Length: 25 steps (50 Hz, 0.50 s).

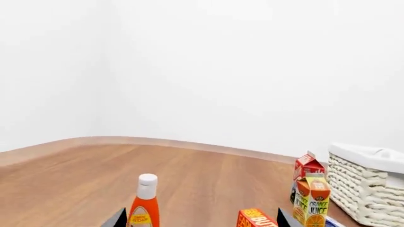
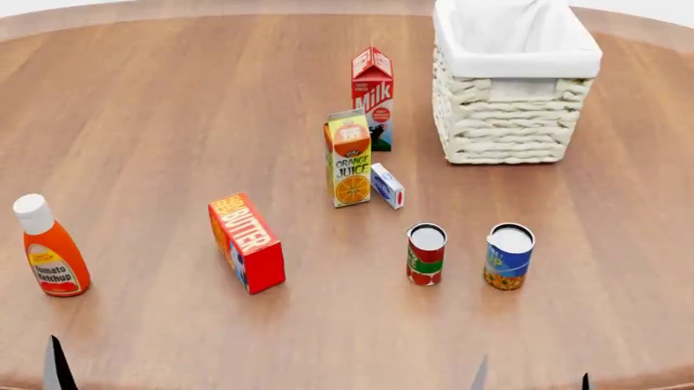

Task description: Pick up the alphabet soup, and put it in the basket.

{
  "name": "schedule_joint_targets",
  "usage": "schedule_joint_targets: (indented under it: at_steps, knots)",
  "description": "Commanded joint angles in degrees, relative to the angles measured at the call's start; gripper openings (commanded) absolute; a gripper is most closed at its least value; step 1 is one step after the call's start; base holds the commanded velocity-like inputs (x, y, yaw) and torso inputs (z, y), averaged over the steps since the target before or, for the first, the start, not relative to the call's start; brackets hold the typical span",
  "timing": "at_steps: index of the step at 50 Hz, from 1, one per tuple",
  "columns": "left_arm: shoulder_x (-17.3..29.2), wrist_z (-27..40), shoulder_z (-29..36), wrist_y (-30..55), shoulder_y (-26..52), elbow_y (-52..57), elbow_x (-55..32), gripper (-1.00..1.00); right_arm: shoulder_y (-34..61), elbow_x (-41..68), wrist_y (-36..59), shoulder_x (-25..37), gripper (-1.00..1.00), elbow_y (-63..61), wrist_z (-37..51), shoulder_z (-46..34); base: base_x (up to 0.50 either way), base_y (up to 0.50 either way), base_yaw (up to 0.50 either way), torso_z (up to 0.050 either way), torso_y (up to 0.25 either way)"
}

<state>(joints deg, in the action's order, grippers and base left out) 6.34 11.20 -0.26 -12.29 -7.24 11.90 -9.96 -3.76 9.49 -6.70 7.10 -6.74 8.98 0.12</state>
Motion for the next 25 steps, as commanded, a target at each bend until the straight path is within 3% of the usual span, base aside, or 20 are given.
schedule_joint_targets:
  at_steps: [1,17,25]
  knots:
    - [0.80,1.14,-0.07,-0.46,0.07,-0.04,-1.05,1.00,0.84,0.91,-0.35,0.52,1.00,1.17,1.03,0.16,0.00,0.00,0.00,0.000,0.000]
    - [1.61,2.14,0.88,-0.61,0.04,-0.09,-1.16,1.00,1.15,1.72,0.50,1.23,1.00,1.35,1.98,-0.46,0.00,-0.02,0.00,0.000,0.000]
    - [2.02,2.43,1.29,-0.61,-0.03,0.09,-1.57,1.00,1.32,2.34,0.89,1.53,1.00,1.28,2.26,-0.75,-0.07,-0.19,0.00,0.000,0.000]
